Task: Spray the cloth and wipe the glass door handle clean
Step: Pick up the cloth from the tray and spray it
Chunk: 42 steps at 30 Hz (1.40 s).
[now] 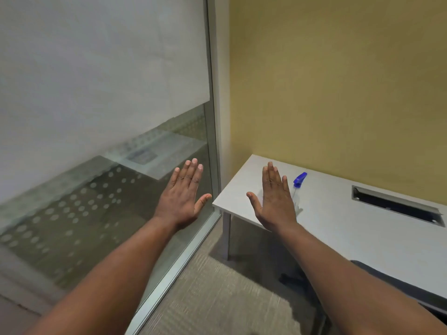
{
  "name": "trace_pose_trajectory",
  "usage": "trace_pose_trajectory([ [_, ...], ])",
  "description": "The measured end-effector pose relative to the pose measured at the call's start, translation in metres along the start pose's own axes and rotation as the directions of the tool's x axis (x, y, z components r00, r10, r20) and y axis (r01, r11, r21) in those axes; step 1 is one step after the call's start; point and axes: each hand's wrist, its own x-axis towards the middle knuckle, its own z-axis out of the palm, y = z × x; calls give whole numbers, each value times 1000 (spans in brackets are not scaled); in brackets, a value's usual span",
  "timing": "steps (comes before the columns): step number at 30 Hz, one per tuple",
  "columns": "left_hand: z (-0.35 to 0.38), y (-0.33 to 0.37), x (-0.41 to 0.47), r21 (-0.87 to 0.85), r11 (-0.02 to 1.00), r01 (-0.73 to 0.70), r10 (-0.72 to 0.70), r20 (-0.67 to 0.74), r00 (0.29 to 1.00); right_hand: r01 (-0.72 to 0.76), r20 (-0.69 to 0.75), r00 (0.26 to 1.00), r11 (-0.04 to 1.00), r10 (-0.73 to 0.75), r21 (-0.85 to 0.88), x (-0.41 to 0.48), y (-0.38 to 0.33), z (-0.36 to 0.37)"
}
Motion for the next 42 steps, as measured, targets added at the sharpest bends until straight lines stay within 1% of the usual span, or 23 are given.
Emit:
trace_pose_trajectory([
  [6, 48, 27, 47, -34, 996, -77, 80, 98, 992, -115, 34, 993, 993, 114, 33, 12, 42, 23],
  [10, 90, 46, 84, -70, 987, -146, 155, 151, 976, -211, 85, 975, 977, 207, 37, 26, 71, 46],
  [13, 121, 57, 114, -95, 980, -174, 189, 192, 963, -283, 126, 954, 956, 272, 77, 40, 91, 64],
  [18, 182, 67, 167, -174, 958, -227, 267, 265, 926, -413, 213, 899, 903, 384, 115, 75, 116, 104],
  [21, 219, 74, 196, -235, 936, -262, 329, 320, 888, -472, 249, 867, 872, 432, 127, 97, 128, 133],
  [25, 271, 85, 225, -311, 899, -308, 417, 393, 820, -589, 307, 786, 801, 536, 109, 124, 137, 170],
  [30, 325, 97, 249, -360, 865, -348, 487, 437, 756, -674, 371, 709, 731, 600, 106, 139, 152, 206],
  [34, 351, 105, 259, -401, 843, -358, 523, 456, 720, -715, 402, 666, 691, 628, 105, 145, 164, 225],
  [37, 362, 107, 264, -417, 837, -354, 533, 478, 698, -738, 405, 635, 671, 658, 67, 146, 170, 233],
  [40, 377, 113, 271, -424, 838, -342, 534, 512, 673, -794, 435, 570, 603, 697, 76, 147, 177, 248],
  [42, 387, 117, 272, -438, 831, -342, 547, 534, 645, -818, 456, 549, 564, 701, 117, 147, 183, 260],
])
